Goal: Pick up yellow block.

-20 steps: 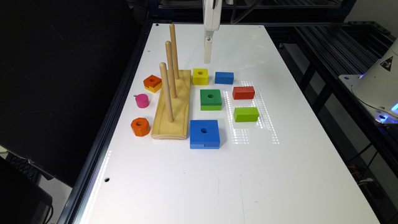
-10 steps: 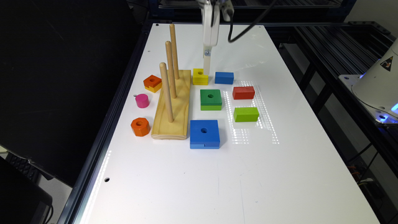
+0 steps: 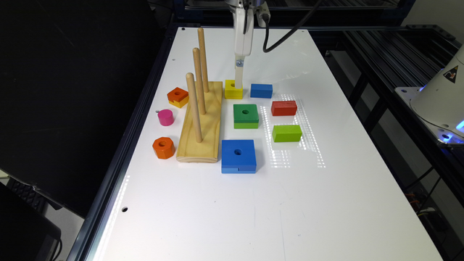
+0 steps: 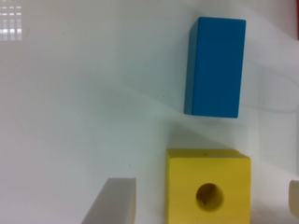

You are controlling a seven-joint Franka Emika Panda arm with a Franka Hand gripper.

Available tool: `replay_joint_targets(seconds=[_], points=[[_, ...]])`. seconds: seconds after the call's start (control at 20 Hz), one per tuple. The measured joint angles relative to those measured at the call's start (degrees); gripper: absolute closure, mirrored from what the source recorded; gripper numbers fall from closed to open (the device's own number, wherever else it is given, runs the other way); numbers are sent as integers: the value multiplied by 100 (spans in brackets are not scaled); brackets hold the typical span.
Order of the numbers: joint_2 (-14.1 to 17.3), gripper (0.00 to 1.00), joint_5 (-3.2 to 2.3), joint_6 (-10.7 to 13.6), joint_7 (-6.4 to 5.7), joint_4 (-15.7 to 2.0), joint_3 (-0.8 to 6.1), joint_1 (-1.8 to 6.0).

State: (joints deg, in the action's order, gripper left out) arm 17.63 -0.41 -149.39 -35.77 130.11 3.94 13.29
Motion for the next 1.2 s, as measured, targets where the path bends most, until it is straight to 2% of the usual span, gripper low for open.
replay_joint_targets(seconds=[0.3,0.65,0.95,1.2], points=[[24,0,0,4,-23,-74,33,-4],[55,0,0,-2,-28,-81,42,-3],[257,0,0,-26,-28,-193,42,-1],[509,0,-2,-154,-28,-284,39,0]])
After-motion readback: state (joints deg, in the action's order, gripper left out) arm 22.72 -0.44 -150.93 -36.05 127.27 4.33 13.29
